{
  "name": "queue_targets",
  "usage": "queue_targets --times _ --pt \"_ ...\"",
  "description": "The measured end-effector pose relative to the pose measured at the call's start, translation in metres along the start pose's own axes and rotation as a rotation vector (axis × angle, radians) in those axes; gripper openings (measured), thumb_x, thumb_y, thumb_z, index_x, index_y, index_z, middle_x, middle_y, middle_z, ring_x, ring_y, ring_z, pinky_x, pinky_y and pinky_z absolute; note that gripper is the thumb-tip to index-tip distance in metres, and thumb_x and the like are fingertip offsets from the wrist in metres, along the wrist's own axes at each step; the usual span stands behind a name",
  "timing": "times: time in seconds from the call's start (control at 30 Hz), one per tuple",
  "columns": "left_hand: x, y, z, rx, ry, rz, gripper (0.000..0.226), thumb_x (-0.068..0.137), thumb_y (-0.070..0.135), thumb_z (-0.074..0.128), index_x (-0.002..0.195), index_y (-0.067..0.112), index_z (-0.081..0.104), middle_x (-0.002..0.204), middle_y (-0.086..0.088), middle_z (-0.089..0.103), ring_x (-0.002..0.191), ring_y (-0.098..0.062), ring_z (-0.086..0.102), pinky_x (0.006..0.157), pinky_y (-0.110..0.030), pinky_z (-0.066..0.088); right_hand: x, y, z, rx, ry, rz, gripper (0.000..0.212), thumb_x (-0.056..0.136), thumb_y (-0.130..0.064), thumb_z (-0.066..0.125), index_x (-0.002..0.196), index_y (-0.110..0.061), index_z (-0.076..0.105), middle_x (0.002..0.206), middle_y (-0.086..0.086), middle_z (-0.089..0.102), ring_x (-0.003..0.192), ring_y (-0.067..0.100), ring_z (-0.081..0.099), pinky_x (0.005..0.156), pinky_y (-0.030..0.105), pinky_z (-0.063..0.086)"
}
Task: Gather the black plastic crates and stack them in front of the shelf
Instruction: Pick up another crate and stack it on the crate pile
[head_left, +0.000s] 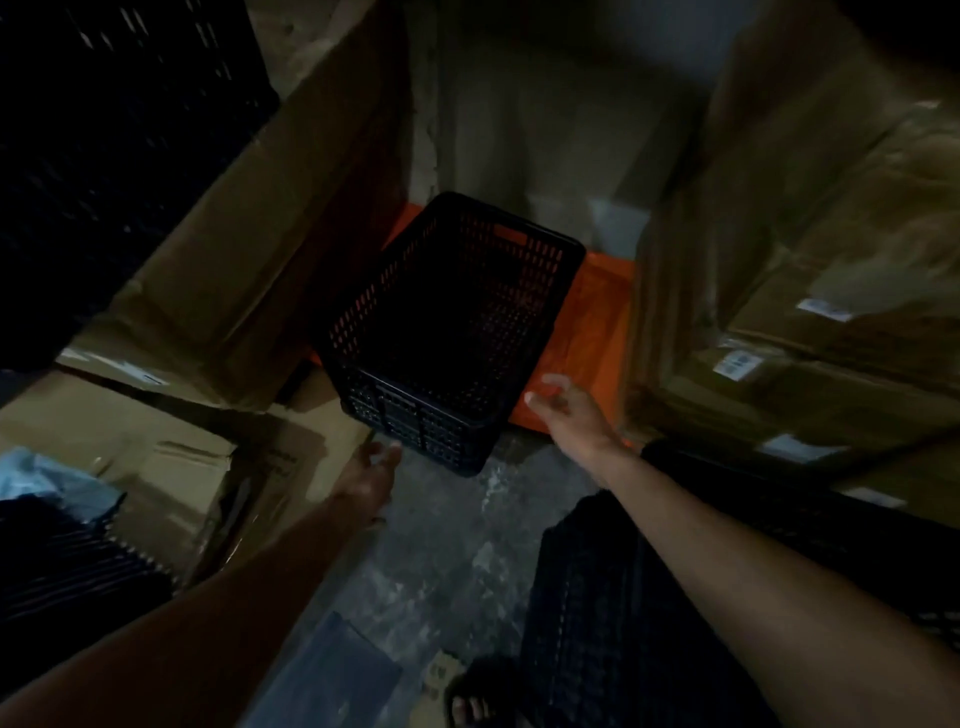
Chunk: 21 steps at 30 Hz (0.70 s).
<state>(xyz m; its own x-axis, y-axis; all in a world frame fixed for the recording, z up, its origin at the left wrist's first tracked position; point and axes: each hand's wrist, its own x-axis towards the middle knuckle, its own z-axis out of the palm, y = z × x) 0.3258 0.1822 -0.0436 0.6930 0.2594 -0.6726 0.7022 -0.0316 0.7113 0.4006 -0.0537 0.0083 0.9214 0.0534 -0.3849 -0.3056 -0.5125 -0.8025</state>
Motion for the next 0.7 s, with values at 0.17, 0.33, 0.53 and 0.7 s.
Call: queue_targets --times 0.17,0.33,0.53,0.7 --pt "0.079 0.031 0.018 -0.107 0.016 -0.008 0.068 0.091 0.051 0.051 0.146 0.02 0.028 0.135 -0.015 0.048 0.102 -0.037 0.055 0.068 -0.042 0.054 0.103 0.002 0.012 0.186 0.017 0.12 0.067 0.093 -0.039 0.056 0.149 -0.022 0.022 0.148 0.005 0.04 0.127 0.029 0.05 0.102 0.046 0.046" --pt "0.138 0.039 0.053 -0.361 0.031 -0.099 0.082 0.084 0.048 0.064 0.147 0.036 0.014 0.145 -0.018 0.044 0.113 -0.046 0.057 0.076 -0.055 0.054 0.168 0.023 0.016 0.225 0.017 0.187 0.064 0.095 -0.043 0.05 0.149 -0.021 0.024 0.15 0.004 0.041 0.129 0.03 0.048 0.1 0.049 0.046" --pt "0.178 0.038 0.079 -0.542 0.205 -0.139 0.069 0.087 0.015 0.054 0.145 0.026 0.019 0.139 -0.014 0.045 0.113 -0.042 0.057 0.045 -0.04 0.054 0.212 0.052 0.046 0.175 -0.011 0.173 0.062 0.094 -0.034 0.051 0.149 -0.023 0.025 0.149 -0.001 0.042 0.131 0.022 0.046 0.101 0.038 0.041" --pt "0.184 0.03 0.072 -0.577 0.142 -0.135 0.066 0.076 -0.006 0.045 0.138 0.014 0.035 0.131 -0.022 0.053 0.092 -0.035 0.059 0.04 -0.034 0.053 0.229 0.061 0.057 0.26 -0.005 0.248 0.072 0.082 -0.032 0.049 0.148 -0.031 0.021 0.144 0.0 0.045 0.124 0.026 0.051 0.1 0.048 0.048"
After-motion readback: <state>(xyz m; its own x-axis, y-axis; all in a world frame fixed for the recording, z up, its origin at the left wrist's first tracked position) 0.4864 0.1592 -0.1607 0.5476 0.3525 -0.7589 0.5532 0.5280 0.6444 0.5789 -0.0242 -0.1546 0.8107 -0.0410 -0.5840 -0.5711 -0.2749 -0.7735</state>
